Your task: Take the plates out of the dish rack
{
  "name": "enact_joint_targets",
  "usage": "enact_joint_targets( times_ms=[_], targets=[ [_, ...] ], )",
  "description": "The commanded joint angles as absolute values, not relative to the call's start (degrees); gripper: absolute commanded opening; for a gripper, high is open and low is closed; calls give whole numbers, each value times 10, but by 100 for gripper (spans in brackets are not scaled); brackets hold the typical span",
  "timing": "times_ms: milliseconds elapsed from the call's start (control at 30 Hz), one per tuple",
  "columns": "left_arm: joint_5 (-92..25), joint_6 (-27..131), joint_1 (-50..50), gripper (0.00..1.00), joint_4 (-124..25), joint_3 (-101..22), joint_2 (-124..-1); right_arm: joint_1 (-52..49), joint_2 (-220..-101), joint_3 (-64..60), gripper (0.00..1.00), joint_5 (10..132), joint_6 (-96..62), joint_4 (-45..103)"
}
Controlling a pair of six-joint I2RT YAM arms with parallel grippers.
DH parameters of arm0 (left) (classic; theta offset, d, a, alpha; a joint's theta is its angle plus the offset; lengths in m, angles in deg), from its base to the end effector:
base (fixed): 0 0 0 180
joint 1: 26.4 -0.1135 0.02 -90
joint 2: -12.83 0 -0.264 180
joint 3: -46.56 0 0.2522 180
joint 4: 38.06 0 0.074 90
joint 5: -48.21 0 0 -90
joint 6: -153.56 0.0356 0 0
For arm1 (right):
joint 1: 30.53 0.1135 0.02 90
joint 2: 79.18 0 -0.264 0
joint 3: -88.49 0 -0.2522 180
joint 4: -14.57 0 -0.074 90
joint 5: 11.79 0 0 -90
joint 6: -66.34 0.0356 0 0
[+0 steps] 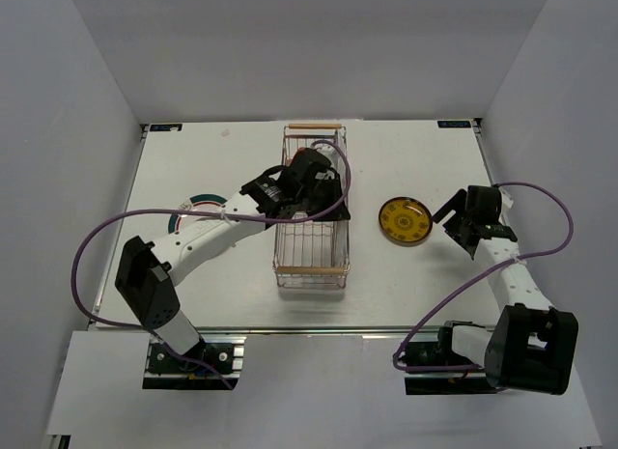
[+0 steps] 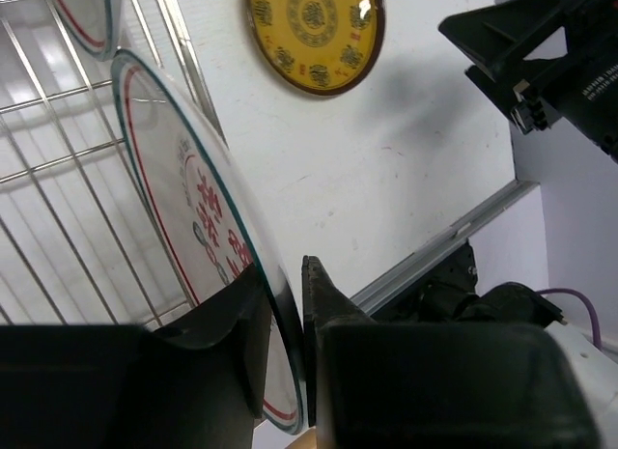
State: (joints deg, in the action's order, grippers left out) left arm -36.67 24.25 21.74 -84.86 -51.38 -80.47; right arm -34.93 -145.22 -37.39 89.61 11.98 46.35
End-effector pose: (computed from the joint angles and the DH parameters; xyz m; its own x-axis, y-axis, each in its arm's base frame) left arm 0.2430 -0.2760 0.3240 -0.8445 -0.0031 -0.5356 0.3244 0.7928 -0.5160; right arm 0.2370 -0.0253 0.2274 -0.4330 0.6062 -0.6671 0.5783 0.7545 0.3103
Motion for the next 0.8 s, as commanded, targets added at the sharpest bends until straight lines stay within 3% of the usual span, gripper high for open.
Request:
enact_joint_targets(
  times_ms=[0, 267, 767],
  targets=[
    [-449, 266, 214, 13, -871, -548, -757, -351, -1446, -378, 89, 897, 126, 465],
    [-493, 273, 214, 14, -898, -576, -730, -351, -1454, -373, 89, 896, 123, 468],
    [-424, 299, 214, 9, -918, -643, -744, -351, -1467, -368, 89, 889, 124, 473]
  ],
)
